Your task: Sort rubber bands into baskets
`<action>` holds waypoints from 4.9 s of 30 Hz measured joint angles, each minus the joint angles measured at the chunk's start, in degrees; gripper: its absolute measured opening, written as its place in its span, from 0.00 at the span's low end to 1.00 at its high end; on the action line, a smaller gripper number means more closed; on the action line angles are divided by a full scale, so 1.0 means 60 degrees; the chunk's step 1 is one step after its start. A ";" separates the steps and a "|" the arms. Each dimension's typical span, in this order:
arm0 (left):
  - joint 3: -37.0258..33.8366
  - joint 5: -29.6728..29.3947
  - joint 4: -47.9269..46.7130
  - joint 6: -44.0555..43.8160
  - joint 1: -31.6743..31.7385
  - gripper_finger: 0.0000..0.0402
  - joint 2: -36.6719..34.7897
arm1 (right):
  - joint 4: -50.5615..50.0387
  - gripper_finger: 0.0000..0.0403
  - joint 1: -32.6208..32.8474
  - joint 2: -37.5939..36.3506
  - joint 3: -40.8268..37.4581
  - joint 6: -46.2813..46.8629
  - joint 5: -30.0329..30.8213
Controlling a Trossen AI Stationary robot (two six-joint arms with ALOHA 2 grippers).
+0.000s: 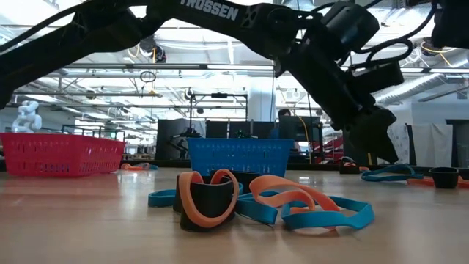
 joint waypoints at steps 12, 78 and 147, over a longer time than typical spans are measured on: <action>0.0004 0.0319 -0.0246 -0.1248 0.0407 0.67 0.0000 | -0.0109 0.00 0.0003 -0.0451 0.0000 0.0104 -0.1489; -0.0039 0.2929 -0.0058 -0.2054 0.1001 0.50 0.0488 | -0.3157 0.00 -0.0004 -0.3347 -0.0011 0.1249 0.2393; 0.0007 0.3071 -0.2582 -0.2089 0.1010 0.00 -0.2673 | -0.0824 0.00 -0.0021 -0.2910 -0.1039 0.0816 0.3650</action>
